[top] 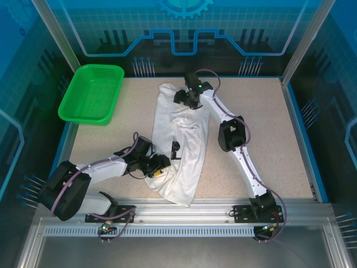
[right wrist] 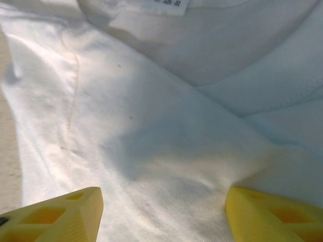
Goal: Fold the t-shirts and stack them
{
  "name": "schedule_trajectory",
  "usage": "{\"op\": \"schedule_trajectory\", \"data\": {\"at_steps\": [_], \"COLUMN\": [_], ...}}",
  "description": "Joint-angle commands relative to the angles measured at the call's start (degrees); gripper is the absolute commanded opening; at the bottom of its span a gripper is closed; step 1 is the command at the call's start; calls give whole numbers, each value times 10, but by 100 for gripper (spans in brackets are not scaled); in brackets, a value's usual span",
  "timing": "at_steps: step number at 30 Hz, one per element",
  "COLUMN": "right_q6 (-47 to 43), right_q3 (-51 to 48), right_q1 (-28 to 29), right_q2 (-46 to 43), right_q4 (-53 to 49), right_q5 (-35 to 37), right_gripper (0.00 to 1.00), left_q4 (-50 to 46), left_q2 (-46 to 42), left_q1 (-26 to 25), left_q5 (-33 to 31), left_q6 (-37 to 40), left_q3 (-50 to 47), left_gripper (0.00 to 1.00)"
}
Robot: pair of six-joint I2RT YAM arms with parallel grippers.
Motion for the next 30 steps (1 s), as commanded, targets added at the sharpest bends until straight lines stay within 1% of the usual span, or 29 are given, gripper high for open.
{"op": "schedule_trajectory", "data": {"at_steps": [1, 3, 5, 8, 10, 11, 12, 14, 15, 17, 18, 19, 20, 21, 24, 27, 30], "right_q6": [32, 73, 74, 71, 78, 79, 78, 73, 69, 53, 41, 33, 26, 18, 8, 1, -8], "right_q3": [14, 41, 62, 23, -25, -60, -101, -191, -234, -288, -308, -331, -359, -394, -445, -433, -387], "right_q1": [2, -12, -20, -34, -47, -53, -58, -60, -62, -64, -63, -60, -56, -50, -35, -29, -31], "right_q2": [60, 52, 20, -70, -132, -165, -197, -245, -262, -276, -276, -276, -297, -306, -306, -274, -223], "right_q4": [13, 29, 20, 31, 23, 12, -2, -20, -18, -34, -44, -51, -46, -28, -7, -22, -54], "right_q5": [-90, -139, -130, -116, -103, -86, -61, -16, -15, -22, -17, -8, -1, 1, 11, 27, 47], "right_gripper": [70, 73, 74, 75, 74, 73, 72, 68, 62, 52, 44, 40, 37, 34, 33, 32, 32], "left_q4": [-101, -176, -243, -291, -287, -280, -267, -244, -230, -206, -206, -210, -215, -222, -233, -244, -267], "left_q2": [-18, -43, -73, -108, -99, -82, -56, 2, 36, 99, 136, 166, 200, 233, 314, 393, 467], "left_q1": [-1, 0, 3, 6, 10, 14, 18, 31, 39, 62, 72, 79, 84, 89, 103, 118, 126], "left_q5": [-22, -62, -112, -186, -212, -217, -220, -217, -215, -191, -183, -179, -182, -183, -179, -180, -170], "left_q6": [-1, 37, 66, 91, 98, 100, 102, 102, 102, 103, 108, 113, 124, 131, 145, 159, 167], "left_q3": [15, 63, 115, 185, 221, 243, 265, 307, 327, 364, 390, 414, 438, 461, 513, 563, 626], "left_gripper": [61, 65, 68, 73, 75, 75, 72, 63, 58, 46, 41, 36, 33, 32, 30, 30, 29]}}
